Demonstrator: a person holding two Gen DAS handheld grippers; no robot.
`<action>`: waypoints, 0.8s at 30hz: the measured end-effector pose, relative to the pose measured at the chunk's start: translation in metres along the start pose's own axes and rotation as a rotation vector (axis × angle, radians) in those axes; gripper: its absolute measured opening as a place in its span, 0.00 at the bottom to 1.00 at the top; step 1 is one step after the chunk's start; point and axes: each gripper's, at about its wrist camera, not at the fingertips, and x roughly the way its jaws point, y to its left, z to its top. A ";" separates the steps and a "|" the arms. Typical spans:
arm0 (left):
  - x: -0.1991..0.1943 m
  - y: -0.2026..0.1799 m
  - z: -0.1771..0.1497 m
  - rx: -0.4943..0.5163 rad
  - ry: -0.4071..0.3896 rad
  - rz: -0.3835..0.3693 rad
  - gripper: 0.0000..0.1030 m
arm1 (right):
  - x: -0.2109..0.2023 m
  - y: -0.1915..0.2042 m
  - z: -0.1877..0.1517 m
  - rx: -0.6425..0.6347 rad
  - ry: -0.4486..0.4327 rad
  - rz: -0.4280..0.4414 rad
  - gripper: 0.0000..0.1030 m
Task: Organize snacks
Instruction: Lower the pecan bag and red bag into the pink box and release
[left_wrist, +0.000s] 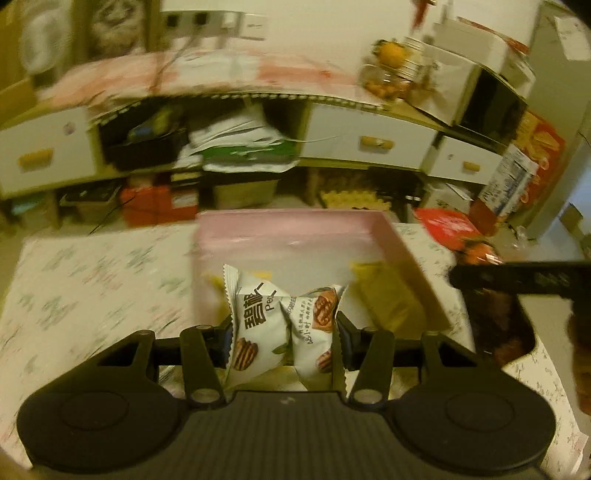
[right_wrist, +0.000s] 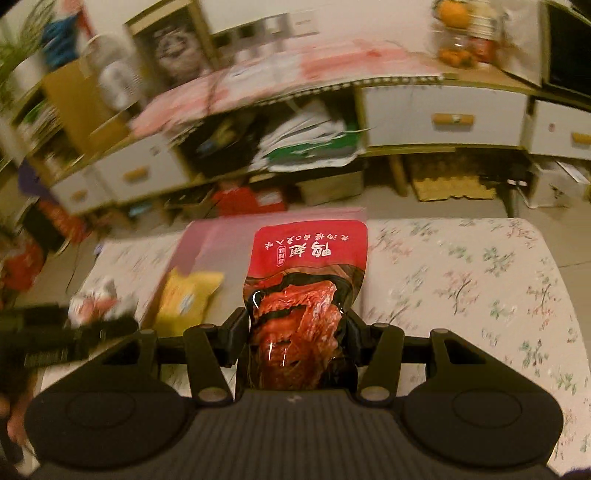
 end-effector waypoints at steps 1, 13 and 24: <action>0.008 -0.005 0.003 0.012 -0.002 -0.005 0.55 | 0.007 -0.002 0.004 0.018 -0.004 0.004 0.48; 0.072 -0.013 -0.008 0.129 -0.007 -0.003 0.55 | 0.067 -0.008 0.019 0.180 -0.040 0.198 0.48; 0.070 -0.013 -0.016 0.245 -0.016 0.027 0.58 | 0.083 0.000 0.018 0.161 -0.049 0.254 0.49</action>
